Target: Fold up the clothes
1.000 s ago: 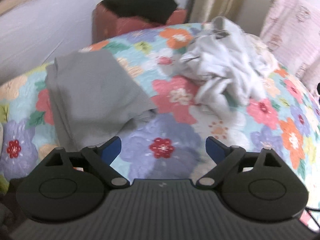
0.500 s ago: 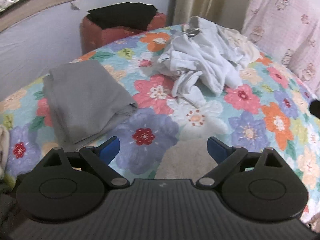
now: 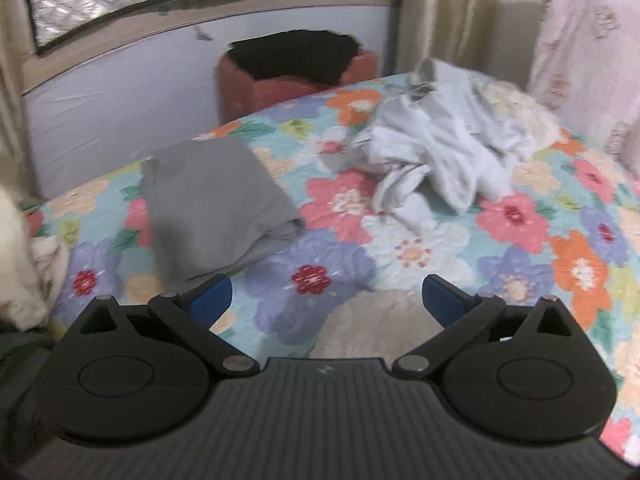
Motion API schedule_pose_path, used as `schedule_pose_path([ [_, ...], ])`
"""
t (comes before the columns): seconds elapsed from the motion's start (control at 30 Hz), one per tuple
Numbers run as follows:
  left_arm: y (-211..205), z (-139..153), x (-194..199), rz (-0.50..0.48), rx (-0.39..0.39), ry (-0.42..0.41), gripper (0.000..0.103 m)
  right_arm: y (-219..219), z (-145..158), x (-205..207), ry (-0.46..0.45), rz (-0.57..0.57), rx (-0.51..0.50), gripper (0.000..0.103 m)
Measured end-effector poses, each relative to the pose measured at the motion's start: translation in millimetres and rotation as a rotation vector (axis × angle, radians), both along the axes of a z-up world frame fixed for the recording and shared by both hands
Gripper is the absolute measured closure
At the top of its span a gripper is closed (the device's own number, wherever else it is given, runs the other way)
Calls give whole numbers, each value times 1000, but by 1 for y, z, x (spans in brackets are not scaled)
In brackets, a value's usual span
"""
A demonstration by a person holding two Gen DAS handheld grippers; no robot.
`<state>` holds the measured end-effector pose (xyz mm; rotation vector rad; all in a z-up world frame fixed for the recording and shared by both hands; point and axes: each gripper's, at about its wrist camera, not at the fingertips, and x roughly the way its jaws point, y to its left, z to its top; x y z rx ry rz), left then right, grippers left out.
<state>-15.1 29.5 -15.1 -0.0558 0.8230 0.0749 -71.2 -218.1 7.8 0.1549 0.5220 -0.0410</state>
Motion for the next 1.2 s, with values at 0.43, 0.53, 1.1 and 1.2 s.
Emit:
schedule_pose_path([
  [0.43,-30,0,-17,-28,73,-36,0,-2,-3,-6,29,41,37,3],
  [0.53,-35,1,-21,-41,91,-58,0,-1,-6,-6,43,33,29,3],
  [1.1,-43,-3,-23,-51,152,-48,0,-3,-16,-4,81,49,29,3],
  [1.2,-42,-2,-23,-52,147,-48,0,-3,-17,-5,86,49,26,3],
])
